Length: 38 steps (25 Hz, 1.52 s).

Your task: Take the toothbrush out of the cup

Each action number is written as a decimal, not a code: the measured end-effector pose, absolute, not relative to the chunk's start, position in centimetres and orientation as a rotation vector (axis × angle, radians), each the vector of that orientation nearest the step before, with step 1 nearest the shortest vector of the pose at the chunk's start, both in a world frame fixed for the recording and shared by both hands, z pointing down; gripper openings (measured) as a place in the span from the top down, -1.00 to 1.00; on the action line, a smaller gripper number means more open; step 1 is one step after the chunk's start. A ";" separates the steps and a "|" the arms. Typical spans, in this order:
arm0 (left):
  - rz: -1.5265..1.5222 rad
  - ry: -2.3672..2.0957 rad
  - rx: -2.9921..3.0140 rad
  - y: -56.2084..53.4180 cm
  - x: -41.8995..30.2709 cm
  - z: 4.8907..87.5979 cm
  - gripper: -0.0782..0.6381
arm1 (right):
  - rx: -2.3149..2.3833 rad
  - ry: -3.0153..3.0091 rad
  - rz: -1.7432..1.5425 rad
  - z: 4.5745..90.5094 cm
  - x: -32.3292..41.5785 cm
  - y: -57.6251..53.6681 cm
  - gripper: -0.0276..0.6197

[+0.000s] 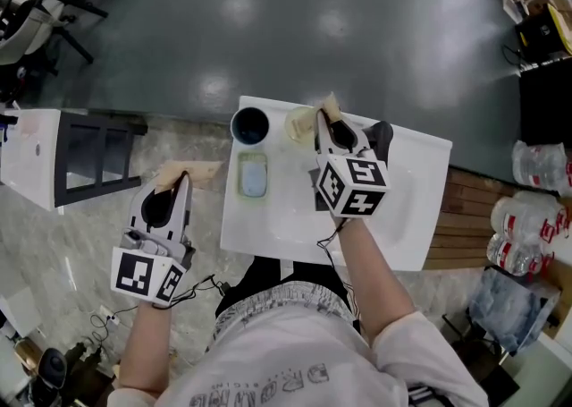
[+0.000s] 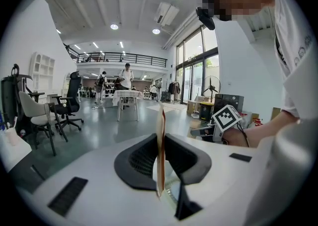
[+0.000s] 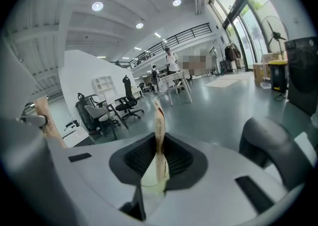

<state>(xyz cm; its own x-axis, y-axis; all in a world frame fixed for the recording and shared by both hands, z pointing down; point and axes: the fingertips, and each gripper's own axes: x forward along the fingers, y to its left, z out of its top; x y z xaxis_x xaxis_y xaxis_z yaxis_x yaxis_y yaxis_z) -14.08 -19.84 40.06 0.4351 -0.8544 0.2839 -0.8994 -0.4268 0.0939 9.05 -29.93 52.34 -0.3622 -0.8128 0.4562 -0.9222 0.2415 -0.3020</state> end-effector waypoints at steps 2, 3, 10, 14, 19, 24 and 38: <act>0.278 -1.535 2.462 -19.9 -13.9 39.9 0.61 | 1.641 -2.315 0.777 51.9 9.3 -30.0 0.73; 0.271 -1.536 2.464 -20.0 -13.9 39.7 0.61 | 1.644 -2.320 0.772 51.5 9.4 -29.9 0.73; 0.224 -1.552 2.492 -19.0 -13.7 38.1 0.61 | 1.667 -2.359 0.718 48.7 10.1 -28.6 0.73; 0.190 -1.567 2.503 -18.2 -13.8 37.1 0.61 | 1.675 -2.387 0.676 46.9 10.3 -27.8 0.74; 0.144 -1.579 2.527 -17.2 -13.9 35.7 0.61 | 1.683 -2.426 0.597 44.0 10.3 -26.6 0.74; 0.102 -1.573 2.562 -15.9 -13.5 34.5 0.61 | 1.690 -2.457 0.533 41.4 10.5 -24.8 0.74; 0.045 -1.470 2.657 -14.4 -12.3 33.2 0.61 | 1.703 -2.451 0.479 39.0 10.8 -18.9 0.74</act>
<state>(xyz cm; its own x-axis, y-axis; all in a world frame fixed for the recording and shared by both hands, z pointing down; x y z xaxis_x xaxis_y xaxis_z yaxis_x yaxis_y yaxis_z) -12.31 -14.36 33.21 0.5321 -0.8432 0.0764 -0.8463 -0.5270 0.0771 10.81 -18.86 39.02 -0.3604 -0.8915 0.2746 -0.9292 0.3174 -0.1893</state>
